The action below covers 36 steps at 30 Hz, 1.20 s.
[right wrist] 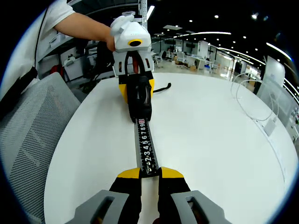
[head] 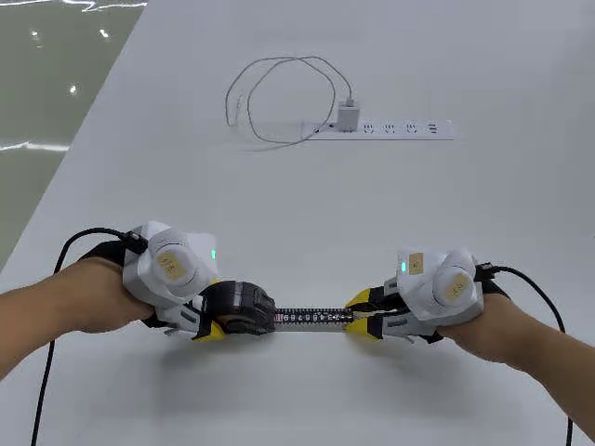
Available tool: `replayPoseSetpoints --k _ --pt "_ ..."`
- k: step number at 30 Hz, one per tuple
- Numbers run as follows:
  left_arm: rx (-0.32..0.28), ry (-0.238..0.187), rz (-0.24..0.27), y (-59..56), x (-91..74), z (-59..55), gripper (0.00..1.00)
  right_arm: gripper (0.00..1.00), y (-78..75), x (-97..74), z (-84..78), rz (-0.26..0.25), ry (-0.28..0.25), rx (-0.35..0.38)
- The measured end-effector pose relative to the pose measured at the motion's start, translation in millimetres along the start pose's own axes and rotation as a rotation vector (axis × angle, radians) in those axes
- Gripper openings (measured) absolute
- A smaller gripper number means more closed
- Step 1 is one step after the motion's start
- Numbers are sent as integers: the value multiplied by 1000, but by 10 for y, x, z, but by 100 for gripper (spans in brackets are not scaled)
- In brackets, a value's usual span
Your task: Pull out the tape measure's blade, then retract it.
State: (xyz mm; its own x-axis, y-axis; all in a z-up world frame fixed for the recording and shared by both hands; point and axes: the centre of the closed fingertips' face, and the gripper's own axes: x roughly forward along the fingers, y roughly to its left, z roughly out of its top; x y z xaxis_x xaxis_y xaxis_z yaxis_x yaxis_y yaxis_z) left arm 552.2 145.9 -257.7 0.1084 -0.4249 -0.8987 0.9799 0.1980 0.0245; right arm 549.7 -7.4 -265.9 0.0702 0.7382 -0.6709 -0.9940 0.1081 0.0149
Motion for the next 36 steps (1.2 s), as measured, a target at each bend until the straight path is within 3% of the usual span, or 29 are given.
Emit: replayPoseSetpoints --k 36 --pt "4 8 5 -4 0 -6 28 8 -36 -244 -225 -28 35 12"
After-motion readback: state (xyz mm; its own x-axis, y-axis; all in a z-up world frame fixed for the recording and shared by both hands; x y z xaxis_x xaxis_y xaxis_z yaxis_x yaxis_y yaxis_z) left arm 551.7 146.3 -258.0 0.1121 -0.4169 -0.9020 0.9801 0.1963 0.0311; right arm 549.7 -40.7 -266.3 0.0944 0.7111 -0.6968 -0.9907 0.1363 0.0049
